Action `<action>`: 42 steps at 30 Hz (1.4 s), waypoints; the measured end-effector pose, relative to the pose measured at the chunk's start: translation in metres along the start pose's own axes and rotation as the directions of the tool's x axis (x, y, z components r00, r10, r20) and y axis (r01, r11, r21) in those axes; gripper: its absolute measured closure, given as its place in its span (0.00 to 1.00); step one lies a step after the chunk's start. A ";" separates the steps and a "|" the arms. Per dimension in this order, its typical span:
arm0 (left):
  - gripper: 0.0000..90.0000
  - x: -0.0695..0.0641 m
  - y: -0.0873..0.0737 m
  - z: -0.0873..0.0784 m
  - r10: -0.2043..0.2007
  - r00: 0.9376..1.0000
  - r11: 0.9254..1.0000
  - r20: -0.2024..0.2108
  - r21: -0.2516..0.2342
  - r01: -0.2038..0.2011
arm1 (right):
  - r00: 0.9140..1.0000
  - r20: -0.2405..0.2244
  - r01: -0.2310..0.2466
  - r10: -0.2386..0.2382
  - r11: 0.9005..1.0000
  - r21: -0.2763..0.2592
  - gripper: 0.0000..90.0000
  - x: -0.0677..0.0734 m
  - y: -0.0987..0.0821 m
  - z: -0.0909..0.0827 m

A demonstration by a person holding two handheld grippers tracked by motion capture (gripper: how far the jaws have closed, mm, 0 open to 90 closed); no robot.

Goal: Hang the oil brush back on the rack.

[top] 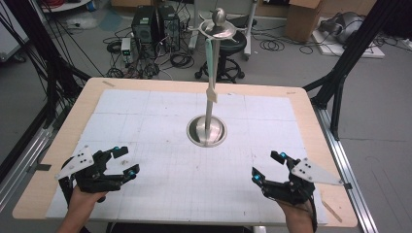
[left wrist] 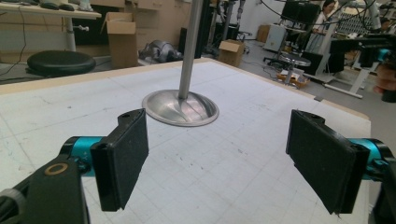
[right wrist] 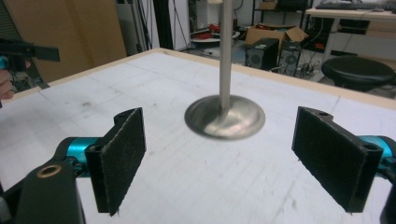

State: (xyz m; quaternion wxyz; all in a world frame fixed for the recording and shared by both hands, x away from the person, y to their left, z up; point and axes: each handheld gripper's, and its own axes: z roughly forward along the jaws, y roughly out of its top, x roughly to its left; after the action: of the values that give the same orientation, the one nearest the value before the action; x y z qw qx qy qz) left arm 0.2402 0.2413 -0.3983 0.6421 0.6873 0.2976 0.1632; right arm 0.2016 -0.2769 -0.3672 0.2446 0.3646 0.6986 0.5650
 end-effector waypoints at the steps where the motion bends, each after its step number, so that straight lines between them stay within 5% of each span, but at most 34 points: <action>1: 0.24 0.000 0.000 0.000 -0.004 1.000 1.000 0.001 -0.002 0.004 | 1.000 0.010 0.001 -0.001 1.000 0.005 0.18 0.001 -0.004 -0.003; 7: 0.24 0.000 0.000 0.000 0.003 1.000 1.000 -0.002 -0.010 -0.003 | 0.999 0.032 -0.008 0.008 1.000 0.003 0.18 -0.001 -0.023 -0.018; 42: 0.24 0.002 -0.004 -0.007 -0.017 1.000 1.000 -0.020 -0.026 0.017 | 0.996 0.061 -0.067 0.069 0.997 -0.028 0.18 -0.009 -0.026 -0.028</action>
State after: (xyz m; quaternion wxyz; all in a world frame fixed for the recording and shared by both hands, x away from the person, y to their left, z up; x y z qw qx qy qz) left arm 0.2364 0.2480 -0.4020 0.6494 0.6747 0.3076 0.1685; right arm 0.1802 -0.3033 -0.3861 0.2514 0.4022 0.6704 0.5706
